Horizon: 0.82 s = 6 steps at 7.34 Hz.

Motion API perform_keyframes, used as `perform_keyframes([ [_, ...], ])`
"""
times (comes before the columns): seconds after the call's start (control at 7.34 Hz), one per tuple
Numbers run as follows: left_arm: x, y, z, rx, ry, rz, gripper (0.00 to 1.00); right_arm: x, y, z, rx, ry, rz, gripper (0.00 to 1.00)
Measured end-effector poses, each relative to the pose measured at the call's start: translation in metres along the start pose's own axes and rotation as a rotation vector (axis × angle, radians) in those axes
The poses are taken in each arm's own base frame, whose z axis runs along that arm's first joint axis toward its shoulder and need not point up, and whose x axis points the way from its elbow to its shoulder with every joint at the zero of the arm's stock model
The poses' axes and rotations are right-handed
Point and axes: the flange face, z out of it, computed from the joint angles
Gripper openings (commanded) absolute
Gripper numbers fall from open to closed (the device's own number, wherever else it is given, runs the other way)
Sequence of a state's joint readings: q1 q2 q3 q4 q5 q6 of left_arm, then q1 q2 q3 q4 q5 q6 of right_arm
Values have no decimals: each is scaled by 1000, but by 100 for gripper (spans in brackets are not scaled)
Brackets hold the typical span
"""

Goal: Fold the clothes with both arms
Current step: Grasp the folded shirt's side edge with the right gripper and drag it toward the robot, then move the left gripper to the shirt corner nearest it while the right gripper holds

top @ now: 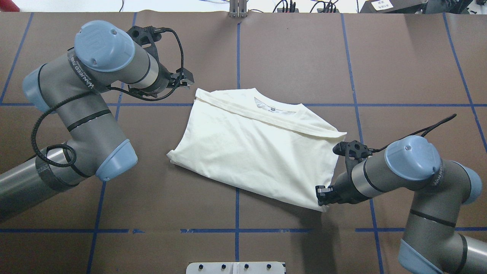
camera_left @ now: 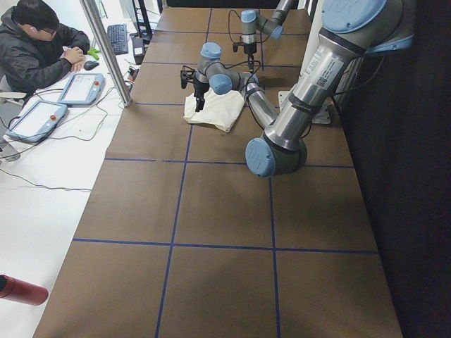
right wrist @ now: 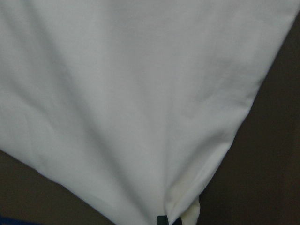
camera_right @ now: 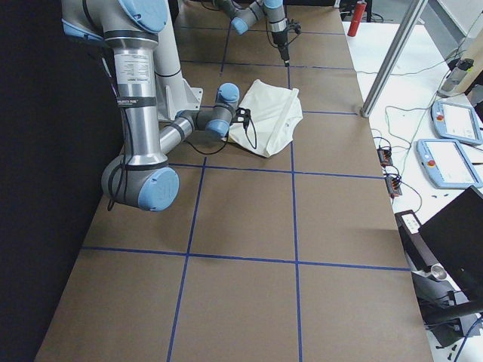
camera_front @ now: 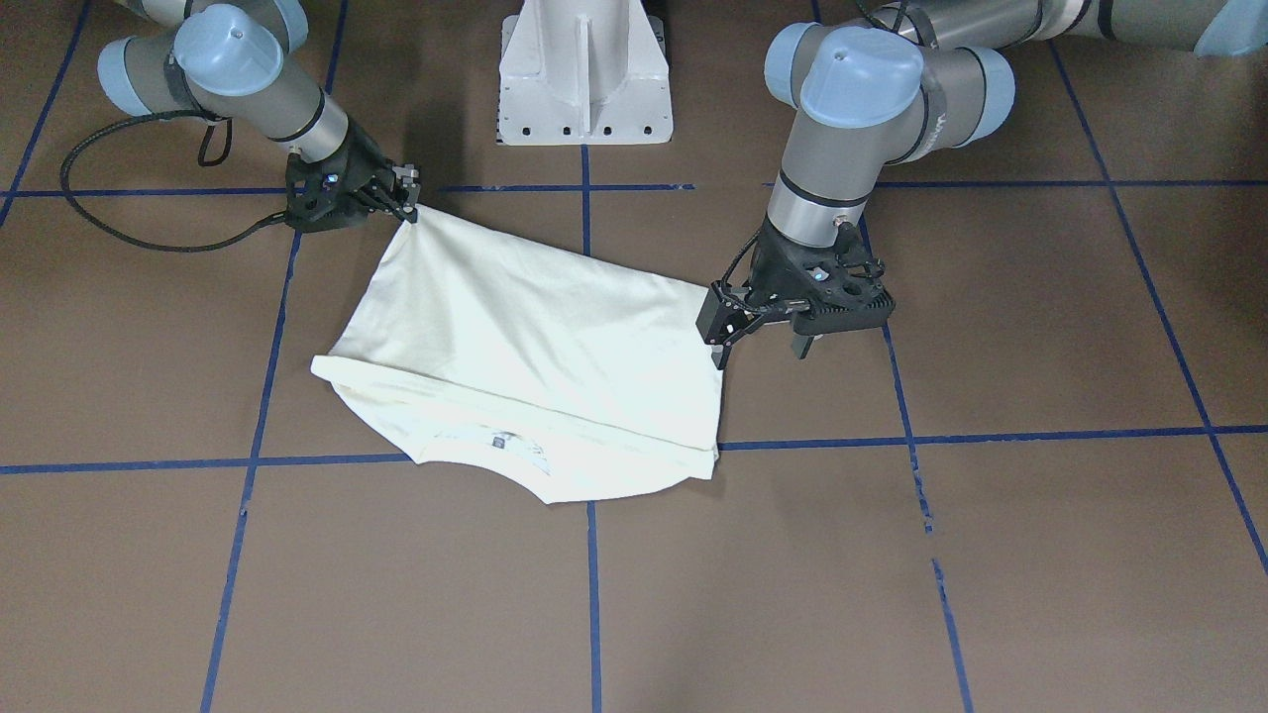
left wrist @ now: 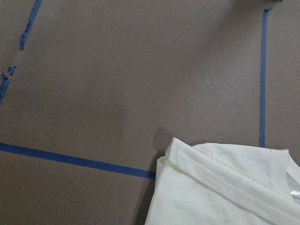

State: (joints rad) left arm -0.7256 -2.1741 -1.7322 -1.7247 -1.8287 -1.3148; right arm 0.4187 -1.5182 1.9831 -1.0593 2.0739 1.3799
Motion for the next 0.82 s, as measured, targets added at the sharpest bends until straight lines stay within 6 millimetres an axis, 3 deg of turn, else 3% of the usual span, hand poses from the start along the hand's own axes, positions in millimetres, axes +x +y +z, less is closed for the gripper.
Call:
perform_keyframes([
  [0.14, 0, 0, 0, 0, 0, -1, 100, 13, 33, 1, -50, 19, -21, 0],
  [0.27, 0, 2, 0, -2, 1, -1, 100, 27, 61, 2, -97, 44, -36, 99],
  [0.54, 5, 22, 2, -26, 12, 1, 100, 36, 85, -3, -138, 55, -52, 100],
  [0.68, 9, 47, 6, -57, 19, -24, 99, 30, 84, -15, -124, 28, -58, 100],
  [0.82, 10, 82, 12, -102, 21, -64, 98, 23, 70, -32, -83, -9, -51, 100],
])
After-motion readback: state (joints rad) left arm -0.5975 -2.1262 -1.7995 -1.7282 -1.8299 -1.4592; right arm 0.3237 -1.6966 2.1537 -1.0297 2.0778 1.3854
